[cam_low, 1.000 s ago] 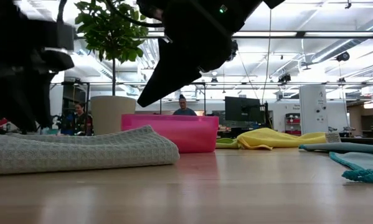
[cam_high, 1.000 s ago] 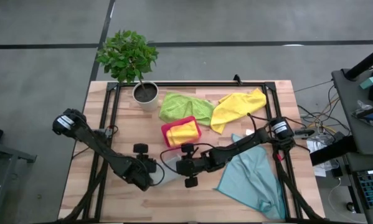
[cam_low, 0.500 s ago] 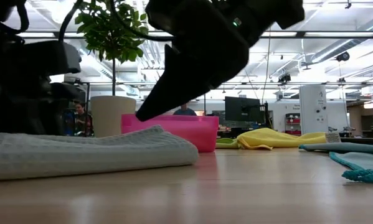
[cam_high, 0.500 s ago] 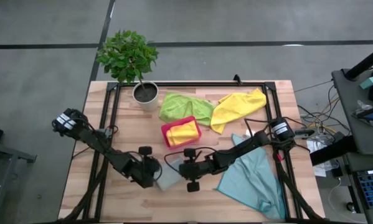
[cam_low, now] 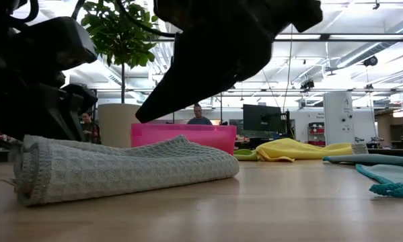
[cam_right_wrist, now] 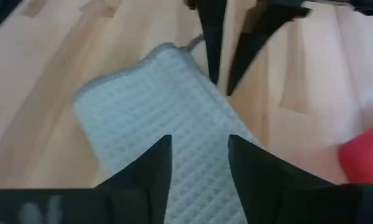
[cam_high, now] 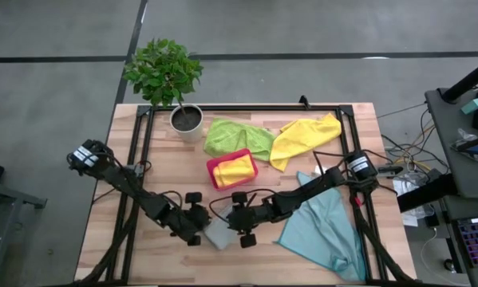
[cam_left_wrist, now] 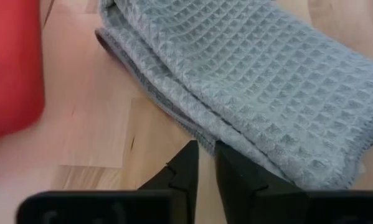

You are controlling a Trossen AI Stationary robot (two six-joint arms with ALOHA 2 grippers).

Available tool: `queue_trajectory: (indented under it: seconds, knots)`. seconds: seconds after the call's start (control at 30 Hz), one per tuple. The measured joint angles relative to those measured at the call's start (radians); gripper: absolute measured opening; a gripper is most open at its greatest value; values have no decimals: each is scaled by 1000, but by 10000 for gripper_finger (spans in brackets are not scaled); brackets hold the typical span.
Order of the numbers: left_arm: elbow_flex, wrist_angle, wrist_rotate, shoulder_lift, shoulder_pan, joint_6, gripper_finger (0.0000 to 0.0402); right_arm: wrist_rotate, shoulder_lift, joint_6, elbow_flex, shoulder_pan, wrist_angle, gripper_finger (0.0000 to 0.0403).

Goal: Fold microfiber towels
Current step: Fold the gray microfiber cloth

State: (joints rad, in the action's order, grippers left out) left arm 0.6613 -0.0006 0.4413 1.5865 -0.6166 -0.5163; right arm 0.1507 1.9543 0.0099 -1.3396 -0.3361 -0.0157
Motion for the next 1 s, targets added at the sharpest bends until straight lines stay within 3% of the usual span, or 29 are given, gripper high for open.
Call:
queue_trajectory:
  seconds: [0.2,0.43,0.67,1.0]
  knots:
    - [-1,4,2,36,2,0,3,6,25,-4,-4,46,-30,179]
    - [-3,25,12,66,2,0,3,-26,77,-4,-26,70,-27,182]
    - [-3,27,14,68,2,0,3,-26,86,-10,-28,80,-33,164]
    - [-13,46,25,69,7,0,3,-27,139,-10,-29,88,-83,106]
